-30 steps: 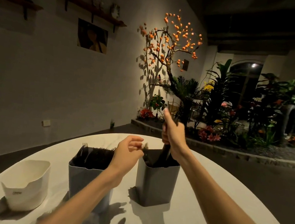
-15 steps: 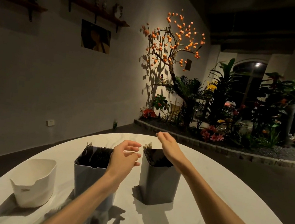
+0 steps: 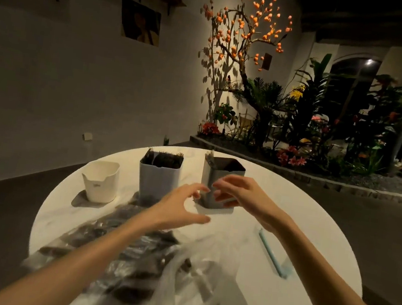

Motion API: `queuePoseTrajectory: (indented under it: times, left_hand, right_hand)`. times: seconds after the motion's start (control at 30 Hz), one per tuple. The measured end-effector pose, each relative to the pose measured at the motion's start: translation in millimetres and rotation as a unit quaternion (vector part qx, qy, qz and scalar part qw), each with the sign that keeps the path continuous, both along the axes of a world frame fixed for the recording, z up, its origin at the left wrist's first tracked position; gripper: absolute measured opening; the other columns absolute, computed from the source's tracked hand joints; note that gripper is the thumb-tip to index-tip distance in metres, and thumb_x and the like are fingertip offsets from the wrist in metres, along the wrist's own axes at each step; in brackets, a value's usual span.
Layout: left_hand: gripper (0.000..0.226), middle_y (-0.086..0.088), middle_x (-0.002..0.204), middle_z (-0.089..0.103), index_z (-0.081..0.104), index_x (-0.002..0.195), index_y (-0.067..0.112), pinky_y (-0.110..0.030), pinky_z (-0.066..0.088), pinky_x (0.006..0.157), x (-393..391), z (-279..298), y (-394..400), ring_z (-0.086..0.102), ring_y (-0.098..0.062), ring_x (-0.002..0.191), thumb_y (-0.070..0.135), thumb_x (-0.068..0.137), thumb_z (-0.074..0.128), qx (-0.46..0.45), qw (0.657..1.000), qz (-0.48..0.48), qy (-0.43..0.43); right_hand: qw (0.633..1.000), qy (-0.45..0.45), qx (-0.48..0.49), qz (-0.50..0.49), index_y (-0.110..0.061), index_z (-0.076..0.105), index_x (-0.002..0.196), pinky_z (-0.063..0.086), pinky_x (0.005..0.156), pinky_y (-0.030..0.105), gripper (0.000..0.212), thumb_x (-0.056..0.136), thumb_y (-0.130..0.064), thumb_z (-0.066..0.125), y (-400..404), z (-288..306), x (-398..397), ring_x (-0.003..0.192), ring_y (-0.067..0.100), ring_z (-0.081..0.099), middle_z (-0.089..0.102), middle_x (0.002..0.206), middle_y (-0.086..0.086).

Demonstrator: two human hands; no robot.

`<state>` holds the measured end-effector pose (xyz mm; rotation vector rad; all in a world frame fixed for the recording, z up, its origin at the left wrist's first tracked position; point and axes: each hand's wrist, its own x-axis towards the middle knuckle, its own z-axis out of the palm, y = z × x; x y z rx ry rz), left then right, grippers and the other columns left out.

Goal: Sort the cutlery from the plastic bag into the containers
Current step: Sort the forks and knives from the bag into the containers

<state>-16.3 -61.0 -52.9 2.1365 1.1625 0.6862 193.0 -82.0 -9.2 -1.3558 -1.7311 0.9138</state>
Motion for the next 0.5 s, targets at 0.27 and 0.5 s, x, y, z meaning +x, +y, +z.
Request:
queuePoseTrajectory:
  times: [0.27,0.5]
  left_hand:
    - [0.101,0.005,0.160,0.026,0.010,0.153,0.053,-0.042,0.039,0.113,-33.5,-64.0,-66.4,0.030,-0.020,0.146,0.007,0.084,0.069,0.020,0.987,0.010,0.158]
    - [0.056,0.009,0.125,0.055,0.057,0.098,0.043,-0.042,0.052,0.102,-74.1,-14.1,-70.8,0.057,-0.011,0.121,-0.005,0.069,0.059,0.103,0.989,0.055,-0.087]
  right_hand:
    - [0.982,-0.161,-0.039,0.091,-0.007,0.074,0.113,0.059,0.089,0.031,0.026,0.099,-0.027,0.063,-61.2,-95.6,-21.8,0.093,0.019,0.072,0.076,0.105,0.007]
    - [0.949,-0.282,0.033,0.141,-0.023,0.066,0.131,0.053,0.101,0.036,0.044,0.088,-0.016,0.071,-60.8,-86.7,-51.1,0.116,0.017,0.062,0.066,0.132,-0.004]
